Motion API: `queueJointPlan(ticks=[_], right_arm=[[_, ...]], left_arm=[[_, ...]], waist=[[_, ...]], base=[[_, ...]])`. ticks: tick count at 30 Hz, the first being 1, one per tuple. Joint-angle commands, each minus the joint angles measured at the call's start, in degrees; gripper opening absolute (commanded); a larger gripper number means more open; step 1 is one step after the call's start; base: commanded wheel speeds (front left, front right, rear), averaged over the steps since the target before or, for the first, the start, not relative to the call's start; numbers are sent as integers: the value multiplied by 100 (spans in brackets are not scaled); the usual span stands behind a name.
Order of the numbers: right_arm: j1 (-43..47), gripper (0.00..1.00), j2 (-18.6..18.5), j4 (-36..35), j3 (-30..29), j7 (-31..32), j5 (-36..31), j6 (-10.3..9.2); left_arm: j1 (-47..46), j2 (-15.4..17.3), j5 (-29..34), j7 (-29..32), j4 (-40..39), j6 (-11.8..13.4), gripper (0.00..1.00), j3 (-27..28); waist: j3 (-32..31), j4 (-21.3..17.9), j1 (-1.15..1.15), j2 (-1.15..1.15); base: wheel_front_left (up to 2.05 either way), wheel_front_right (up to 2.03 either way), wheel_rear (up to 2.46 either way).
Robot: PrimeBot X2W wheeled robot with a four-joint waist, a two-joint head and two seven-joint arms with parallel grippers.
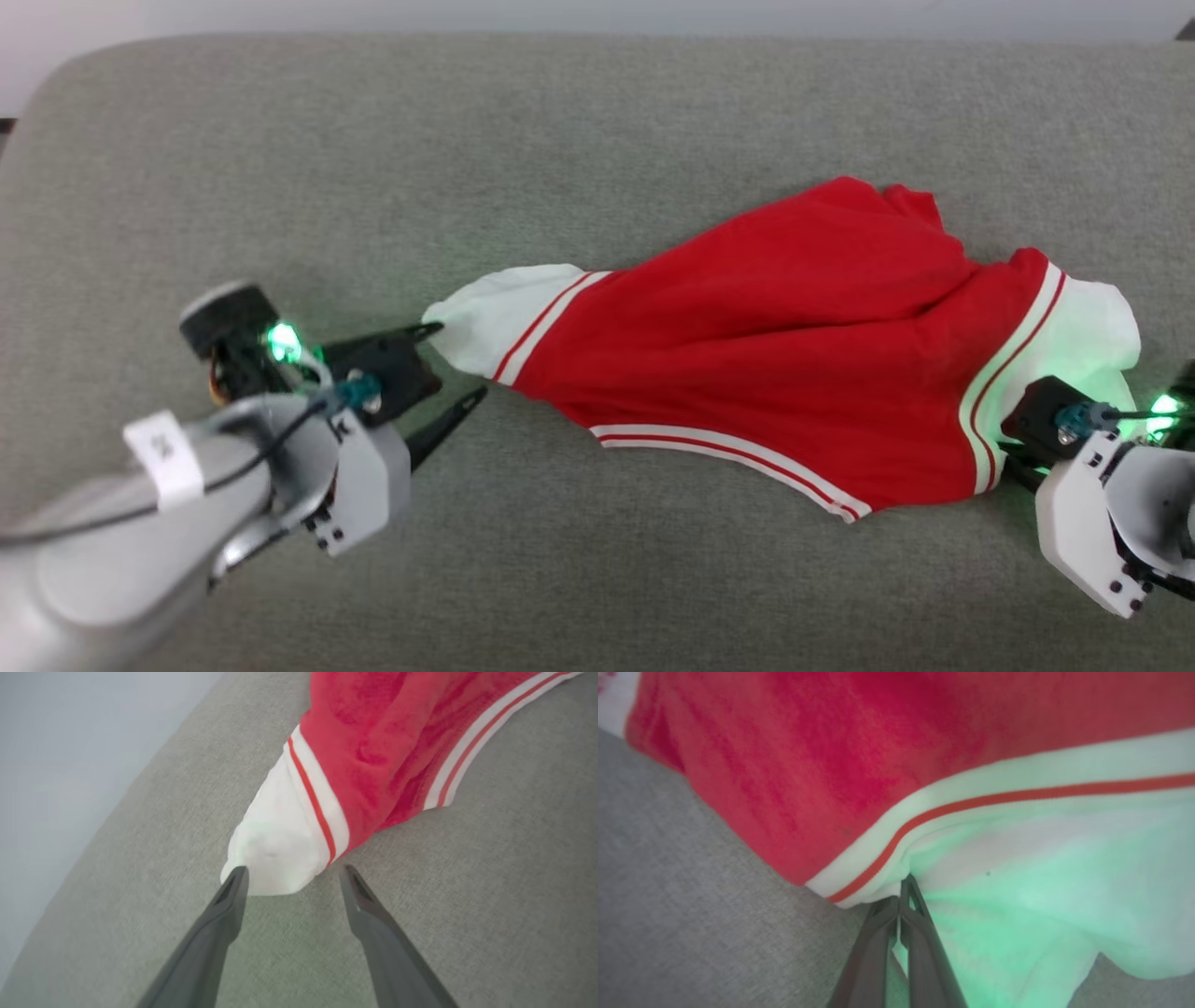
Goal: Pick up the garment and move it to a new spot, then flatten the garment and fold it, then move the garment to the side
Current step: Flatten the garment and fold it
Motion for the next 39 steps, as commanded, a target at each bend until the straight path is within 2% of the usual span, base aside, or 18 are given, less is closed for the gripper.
queueJointPlan(ticks=[1, 3, 6, 13, 19, 23, 24, 27, 29, 30, 35, 39], right_arm=[[30, 0, 143, 223, 159, 42, -5, -28], [-75, 0, 196, 271, 251, 26, 22, -39], [-189, 0, 261, 342, 380, -18, 63, -41], [-445, 0, 382, 524, 651, -115, 137, -62], [-625, 0, 474, 608, 782, -179, 185, -64], [-716, 0, 545, 637, 844, -231, 200, -64], [-740, 0, 561, 643, 855, -256, 202, -64], [-807, 0, 587, 691, 860, -332, 194, -67], [-850, 0, 571, 731, 860, -414, 235, -67], [-873, 0, 556, 739, 835, -474, 245, -67], [-843, 0, 436, 669, 520, -896, 400, -60], [-680, 0, 248, 396, -2, -1200, 644, -19]], left_arm=[[-212, 36, -135, 26, 2, 7, 100, -238], [-746, 142, -185, 94, 62, 8, 100, -704], [-1081, 72, -223, 200, 101, 7, 100, -932], [-605, 85, 405, 719, -132, 10, 100, -933], [-310, 160, 481, 1031, -238, 4, 100, -957], [-243, 100, 417, 1199, -274, 4, 100, -967], [-206, 72, 410, 1243, -274, 3, 78, -971], [-220, -21, 260, 1254, -227, 4, 46, -970], [-278, -69, 146, 1201, -139, 5, 11, -966], [-311, -92, 16, 1150, -75, 5, 0, -964], [-483, -126, -619, 669, 294, 11, 0, -941], [-609, -75, -1720, -30, 484, 9, 0, -926]], waist=[[78, -76, 0, 0], [121, -115, 0, 0], [185, -171, 0, 0], [273, -293, 0, 0], [297, -330, 0, 0], [320, -340, 0, 0], [326, -347, 0, 0], [352, -365, 0, 0], [343, -370, 0, 0], [334, -372, 0, 0], [190, -392, 0, 0], [10, -393, 0, 0]], base=[[0, 0, 0], [0, 0, 0], [0, 0, 0], [0, 0, 0], [0, 0, 0], [0, 0, 0], [0, 0, 0], [0, 0, 0], [0, 0, 0], [0, 0, 0], [0, 0, 0], [0, 0, 0]])
